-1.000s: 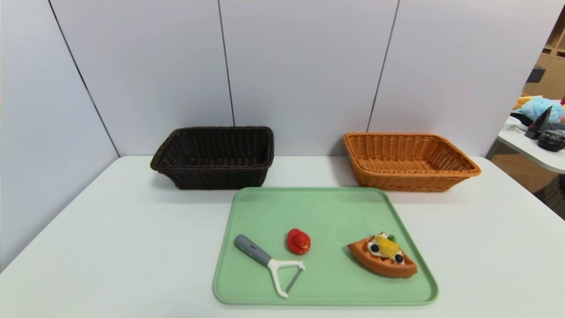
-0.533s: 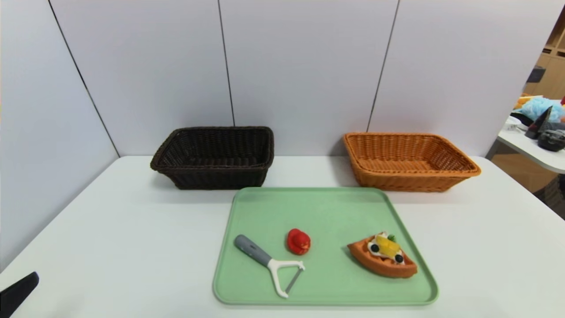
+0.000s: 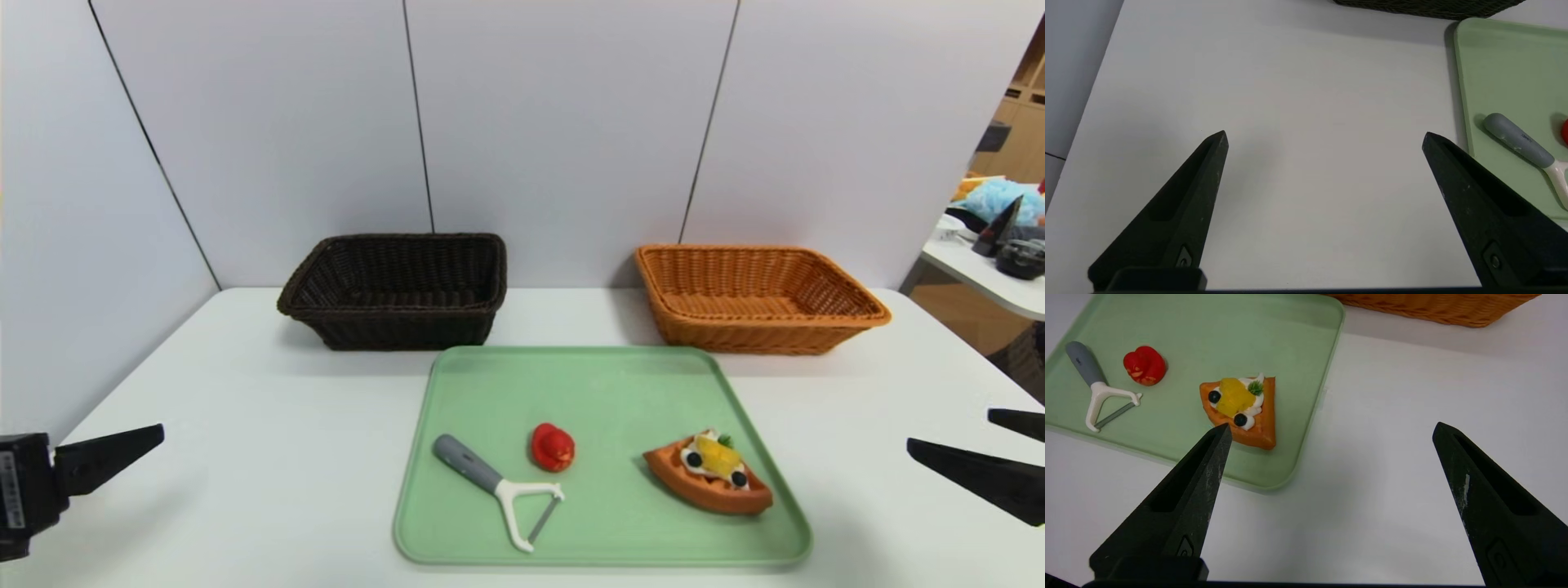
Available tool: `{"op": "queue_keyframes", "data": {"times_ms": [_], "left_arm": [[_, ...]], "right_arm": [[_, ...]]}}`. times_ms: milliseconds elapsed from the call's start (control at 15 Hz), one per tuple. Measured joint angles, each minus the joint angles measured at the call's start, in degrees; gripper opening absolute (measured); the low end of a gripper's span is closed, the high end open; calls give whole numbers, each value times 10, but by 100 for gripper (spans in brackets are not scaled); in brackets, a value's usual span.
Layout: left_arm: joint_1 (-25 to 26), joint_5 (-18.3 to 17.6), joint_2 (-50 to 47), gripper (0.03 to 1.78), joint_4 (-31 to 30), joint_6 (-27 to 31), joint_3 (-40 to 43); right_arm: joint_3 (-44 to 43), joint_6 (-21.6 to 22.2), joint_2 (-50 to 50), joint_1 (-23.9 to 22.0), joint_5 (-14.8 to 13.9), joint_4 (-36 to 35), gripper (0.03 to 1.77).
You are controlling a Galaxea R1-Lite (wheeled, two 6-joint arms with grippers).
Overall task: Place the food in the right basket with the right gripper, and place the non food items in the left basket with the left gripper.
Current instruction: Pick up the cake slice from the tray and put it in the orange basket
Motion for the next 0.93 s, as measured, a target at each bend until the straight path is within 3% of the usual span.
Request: {"op": "queue_keyframes", "data": {"times_ms": [333, 600, 733, 933], "left_arm": [[0, -25, 111, 169, -2, 0, -17], [-2, -42, 168, 169, 25, 11, -47], [-20, -45, 187, 169, 56, 23, -70], [-60, -52, 205, 169, 84, 24, -101]], "right_arm": [[-6, -3, 64, 23, 14, 5, 170], [-35, -18, 126, 33, 73, 2, 170], [-52, -24, 160, 46, 92, 4, 170], [-82, -38, 215, 82, 96, 3, 170]]}}
